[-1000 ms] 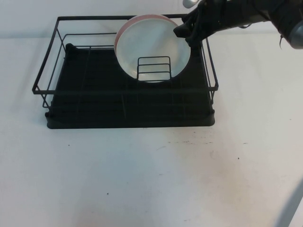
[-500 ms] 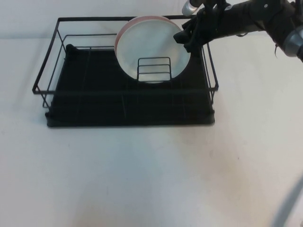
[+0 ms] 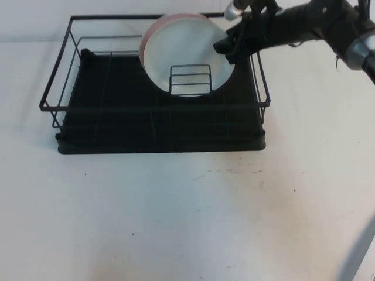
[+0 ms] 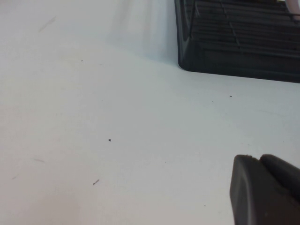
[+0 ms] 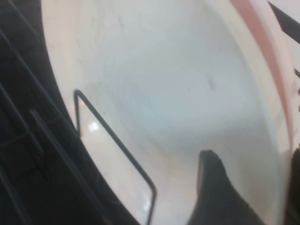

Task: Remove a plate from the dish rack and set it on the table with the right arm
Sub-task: Grasp the plate from the shelf

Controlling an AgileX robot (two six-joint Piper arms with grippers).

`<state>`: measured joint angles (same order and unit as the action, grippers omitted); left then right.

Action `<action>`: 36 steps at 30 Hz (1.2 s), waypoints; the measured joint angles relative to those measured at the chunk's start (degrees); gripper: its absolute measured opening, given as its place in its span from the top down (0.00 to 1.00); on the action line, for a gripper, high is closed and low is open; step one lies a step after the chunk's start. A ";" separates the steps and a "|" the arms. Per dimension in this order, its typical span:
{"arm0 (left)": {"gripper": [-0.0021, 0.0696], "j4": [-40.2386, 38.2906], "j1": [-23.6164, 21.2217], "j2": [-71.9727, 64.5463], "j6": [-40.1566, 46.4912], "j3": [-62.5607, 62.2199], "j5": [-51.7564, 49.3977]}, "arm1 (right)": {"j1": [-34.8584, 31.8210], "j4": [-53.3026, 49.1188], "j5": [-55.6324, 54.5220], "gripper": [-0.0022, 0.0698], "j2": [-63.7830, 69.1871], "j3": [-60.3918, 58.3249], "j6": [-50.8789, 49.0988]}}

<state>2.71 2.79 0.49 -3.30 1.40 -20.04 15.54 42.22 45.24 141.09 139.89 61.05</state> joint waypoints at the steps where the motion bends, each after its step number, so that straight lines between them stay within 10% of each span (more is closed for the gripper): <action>1: 0.98 0.00 0.00 0.00 0.00 0.00 0.00 | 0.00 0.51 0.27 0.56 0.00 0.00 0.00; 36: 0.98 0.00 0.00 0.00 0.00 0.00 0.00 | -1.72 -0.17 7.24 0.72 -2.77 0.00 -2.44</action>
<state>2.71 2.79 0.49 -3.30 1.40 -20.04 13.82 42.05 52.48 138.32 139.89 58.61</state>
